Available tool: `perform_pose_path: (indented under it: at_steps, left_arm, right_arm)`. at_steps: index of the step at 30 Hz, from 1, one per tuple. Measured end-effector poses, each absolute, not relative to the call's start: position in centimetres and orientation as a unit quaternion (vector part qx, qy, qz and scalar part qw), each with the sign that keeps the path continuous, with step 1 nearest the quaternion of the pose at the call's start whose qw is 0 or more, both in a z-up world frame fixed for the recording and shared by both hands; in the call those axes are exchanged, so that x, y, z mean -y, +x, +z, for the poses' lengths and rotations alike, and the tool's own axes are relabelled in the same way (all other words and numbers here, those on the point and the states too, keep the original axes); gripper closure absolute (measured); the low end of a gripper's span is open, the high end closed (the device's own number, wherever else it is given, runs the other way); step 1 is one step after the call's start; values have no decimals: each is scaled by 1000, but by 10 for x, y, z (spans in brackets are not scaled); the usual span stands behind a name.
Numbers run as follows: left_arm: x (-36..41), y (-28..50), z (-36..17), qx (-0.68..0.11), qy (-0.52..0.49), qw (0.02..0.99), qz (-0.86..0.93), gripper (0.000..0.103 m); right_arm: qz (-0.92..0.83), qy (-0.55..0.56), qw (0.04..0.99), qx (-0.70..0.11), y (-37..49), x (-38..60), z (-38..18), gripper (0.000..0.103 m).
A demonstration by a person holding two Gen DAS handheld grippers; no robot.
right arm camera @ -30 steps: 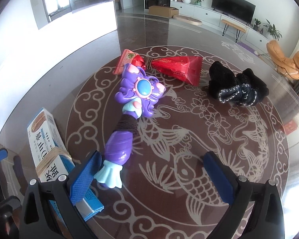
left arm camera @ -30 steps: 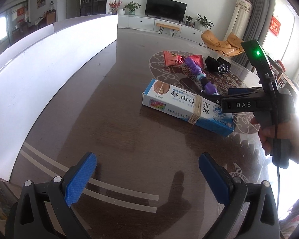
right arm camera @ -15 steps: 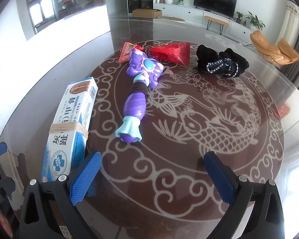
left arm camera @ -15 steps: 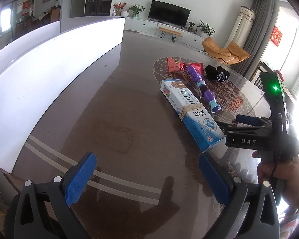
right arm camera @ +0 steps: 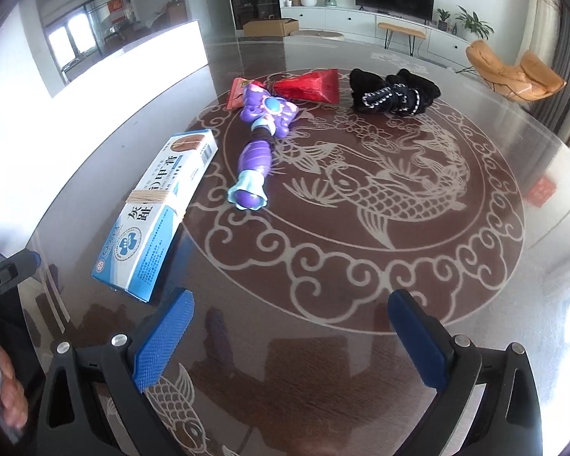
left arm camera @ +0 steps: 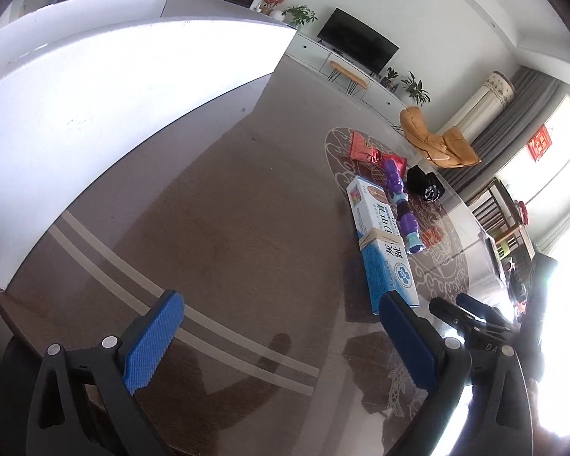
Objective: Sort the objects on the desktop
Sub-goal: 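Move the right tool down over the purple toy wand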
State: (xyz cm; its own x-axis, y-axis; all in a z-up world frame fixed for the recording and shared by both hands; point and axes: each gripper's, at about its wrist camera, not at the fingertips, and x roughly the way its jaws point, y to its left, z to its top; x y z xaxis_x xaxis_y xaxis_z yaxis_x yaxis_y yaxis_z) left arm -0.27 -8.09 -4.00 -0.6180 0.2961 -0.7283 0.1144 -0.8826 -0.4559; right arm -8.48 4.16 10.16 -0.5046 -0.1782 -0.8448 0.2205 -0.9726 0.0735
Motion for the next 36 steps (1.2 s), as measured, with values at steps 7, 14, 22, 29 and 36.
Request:
perform_pose_path:
  at_steps: [7,14,22,29,36]
  left_arm:
    - [58,-1,-36,187,-429,58,882,0]
    - [46,1,-29,156,-417,70,893,0]
    - [44,-1,-27,150,-418,72,893,0]
    - [42,-2,-30,149,-424,74,890,0]
    - [39,-4,-32,140,-429,73,890,0]
  right_arm:
    - [-878,453,139,-61,-114,-33,118,1]
    - [-872,449,121,-151,-144,20,110,1]
    - [-864,463,118,-155,-160,40,96,1]
    - [-863,480,109,-115,-180,20,93,1]
    - [-857,489,136,-92,-203,14,89,6]
